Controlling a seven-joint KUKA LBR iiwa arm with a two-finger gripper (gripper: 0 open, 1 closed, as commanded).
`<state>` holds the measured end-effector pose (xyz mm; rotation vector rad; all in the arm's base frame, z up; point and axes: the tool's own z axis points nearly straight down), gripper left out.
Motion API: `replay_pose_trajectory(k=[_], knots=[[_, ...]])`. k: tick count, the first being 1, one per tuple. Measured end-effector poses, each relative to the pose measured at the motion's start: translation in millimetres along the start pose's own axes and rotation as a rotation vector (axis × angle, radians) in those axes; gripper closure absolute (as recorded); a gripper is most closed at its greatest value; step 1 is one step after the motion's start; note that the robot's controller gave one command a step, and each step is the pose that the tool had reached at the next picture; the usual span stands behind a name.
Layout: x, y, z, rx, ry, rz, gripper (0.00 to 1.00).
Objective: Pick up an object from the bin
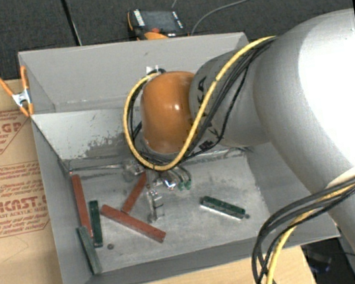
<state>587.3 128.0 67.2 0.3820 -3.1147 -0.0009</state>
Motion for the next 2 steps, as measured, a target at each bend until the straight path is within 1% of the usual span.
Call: replay_pose_trajectory(k=[1,2], knots=[[-1.6,-0.6,-2.6,0.000,-0.005,0.002,1.00],[4.5,4.1,-145.5,0.001,-0.015,0.014,1.00]])
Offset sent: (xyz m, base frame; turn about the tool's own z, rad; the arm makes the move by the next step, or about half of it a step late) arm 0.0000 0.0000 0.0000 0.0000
